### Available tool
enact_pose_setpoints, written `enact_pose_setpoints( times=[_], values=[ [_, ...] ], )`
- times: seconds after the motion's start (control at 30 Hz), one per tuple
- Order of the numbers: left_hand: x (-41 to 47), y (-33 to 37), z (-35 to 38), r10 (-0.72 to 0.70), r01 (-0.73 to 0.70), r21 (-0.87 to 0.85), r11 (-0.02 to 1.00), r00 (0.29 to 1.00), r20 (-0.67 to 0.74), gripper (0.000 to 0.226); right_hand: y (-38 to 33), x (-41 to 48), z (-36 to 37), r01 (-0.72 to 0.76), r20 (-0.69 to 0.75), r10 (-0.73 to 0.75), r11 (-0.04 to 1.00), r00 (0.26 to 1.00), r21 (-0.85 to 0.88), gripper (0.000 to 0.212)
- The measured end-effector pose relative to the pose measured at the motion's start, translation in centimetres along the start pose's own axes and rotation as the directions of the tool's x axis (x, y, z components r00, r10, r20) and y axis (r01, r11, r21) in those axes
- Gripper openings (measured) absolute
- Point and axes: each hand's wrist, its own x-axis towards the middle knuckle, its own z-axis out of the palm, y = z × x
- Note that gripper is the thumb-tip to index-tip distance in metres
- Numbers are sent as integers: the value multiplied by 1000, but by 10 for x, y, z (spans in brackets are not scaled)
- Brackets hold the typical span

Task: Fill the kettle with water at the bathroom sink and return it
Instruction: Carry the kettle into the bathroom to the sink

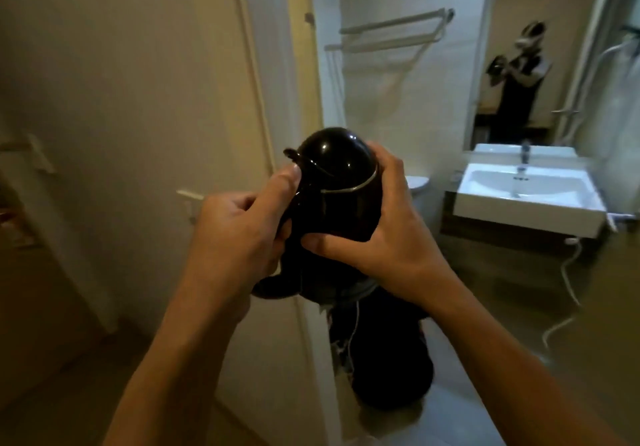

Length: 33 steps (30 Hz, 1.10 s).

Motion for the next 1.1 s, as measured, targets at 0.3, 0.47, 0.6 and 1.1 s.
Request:
enact_pose_setpoints(
  times=[0.3,0.47,0.6,1.1],
  values=[
    [88,-66,126,6,28,-95,995,940,342,54,95,2,-92,-214,-306,130,941,943,-263,114],
    [135,-116,199,13,46,-120,992,891,453,54,165,9,-131,-299,-388,177,913,904,-279,114],
    [189,-157,263,0,59,-92,994,841,542,55,229,30,-160,-361,-435,222,893,873,-269,112],
    [371,-259,473,-196,273,56,960,517,833,68,449,122,-288,-509,-509,314,805,801,-304,113]
  ],
)
